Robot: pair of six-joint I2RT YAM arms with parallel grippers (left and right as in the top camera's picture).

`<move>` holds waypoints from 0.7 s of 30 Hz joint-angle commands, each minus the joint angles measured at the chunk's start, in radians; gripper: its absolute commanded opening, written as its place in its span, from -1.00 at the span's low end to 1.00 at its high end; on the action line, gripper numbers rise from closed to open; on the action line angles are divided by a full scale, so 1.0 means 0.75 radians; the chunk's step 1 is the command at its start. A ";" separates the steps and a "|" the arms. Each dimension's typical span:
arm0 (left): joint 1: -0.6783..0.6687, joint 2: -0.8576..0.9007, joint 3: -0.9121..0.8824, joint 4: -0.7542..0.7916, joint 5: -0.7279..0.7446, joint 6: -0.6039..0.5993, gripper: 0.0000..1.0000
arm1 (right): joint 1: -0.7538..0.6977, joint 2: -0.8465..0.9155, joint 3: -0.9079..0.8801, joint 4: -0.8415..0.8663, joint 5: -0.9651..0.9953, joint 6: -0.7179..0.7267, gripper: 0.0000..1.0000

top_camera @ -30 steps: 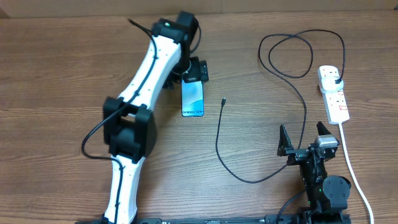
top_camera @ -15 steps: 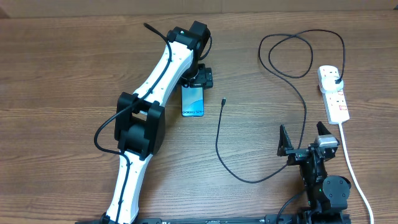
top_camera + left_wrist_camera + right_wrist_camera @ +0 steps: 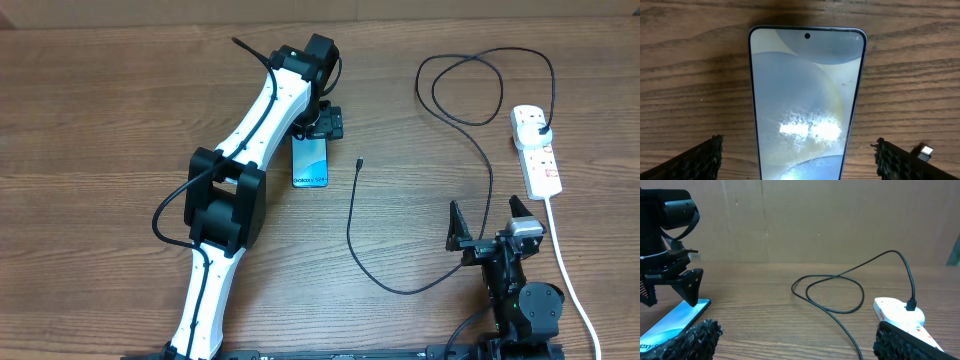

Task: Plug charger to phone and switch on socket
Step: 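Lower the left gripper and close it on the smartphone's sides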

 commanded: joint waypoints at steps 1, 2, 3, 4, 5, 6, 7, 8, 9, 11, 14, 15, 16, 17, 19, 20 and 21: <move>-0.025 0.014 -0.008 0.001 0.002 0.003 1.00 | 0.007 -0.011 -0.014 0.010 0.008 -0.006 1.00; -0.025 0.014 -0.008 0.000 0.002 0.003 1.00 | 0.007 -0.011 -0.014 0.010 0.008 -0.006 1.00; -0.025 0.014 -0.008 0.001 0.001 0.003 1.00 | 0.007 -0.011 -0.014 0.010 0.008 -0.006 1.00; -0.025 0.014 -0.008 0.001 0.001 0.003 1.00 | 0.007 -0.011 -0.014 0.010 0.008 -0.006 1.00; -0.025 0.014 -0.008 0.001 0.001 0.003 1.00 | 0.007 -0.011 -0.014 0.010 0.008 -0.006 1.00; -0.025 0.014 -0.008 0.001 0.001 0.003 1.00 | 0.007 -0.011 -0.014 0.010 0.008 -0.006 1.00; -0.025 0.014 -0.008 0.001 0.002 0.003 1.00 | 0.007 -0.011 -0.014 0.010 0.008 -0.006 1.00; -0.025 0.014 -0.008 0.000 0.002 0.003 1.00 | 0.007 -0.011 -0.014 0.010 0.008 -0.006 1.00; -0.025 0.014 -0.008 0.001 0.002 0.003 1.00 | 0.007 -0.011 -0.014 0.010 0.008 -0.006 1.00; -0.026 0.014 -0.009 0.002 0.002 0.003 1.00 | 0.007 -0.011 -0.014 0.010 0.008 -0.006 1.00; -0.026 0.023 -0.009 0.002 0.002 0.003 1.00 | 0.007 -0.011 -0.014 0.010 0.008 -0.006 1.00; -0.025 0.027 -0.009 0.001 0.002 0.003 0.99 | 0.007 -0.011 -0.014 0.010 0.008 -0.006 1.00; -0.025 0.036 -0.009 -0.001 0.002 0.003 1.00 | 0.007 -0.011 -0.014 0.010 0.008 -0.006 1.00; -0.025 0.049 -0.009 -0.003 0.002 0.003 1.00 | 0.007 -0.011 -0.014 0.010 0.008 -0.006 1.00; -0.026 0.076 -0.009 -0.001 0.003 0.003 1.00 | 0.007 -0.011 -0.014 0.010 0.008 -0.006 1.00; -0.026 0.080 -0.009 -0.003 0.003 0.006 1.00 | 0.007 -0.011 -0.014 0.010 0.008 -0.006 1.00; -0.025 0.096 -0.009 -0.004 0.002 0.012 1.00 | 0.007 -0.011 -0.014 0.010 0.008 -0.006 1.00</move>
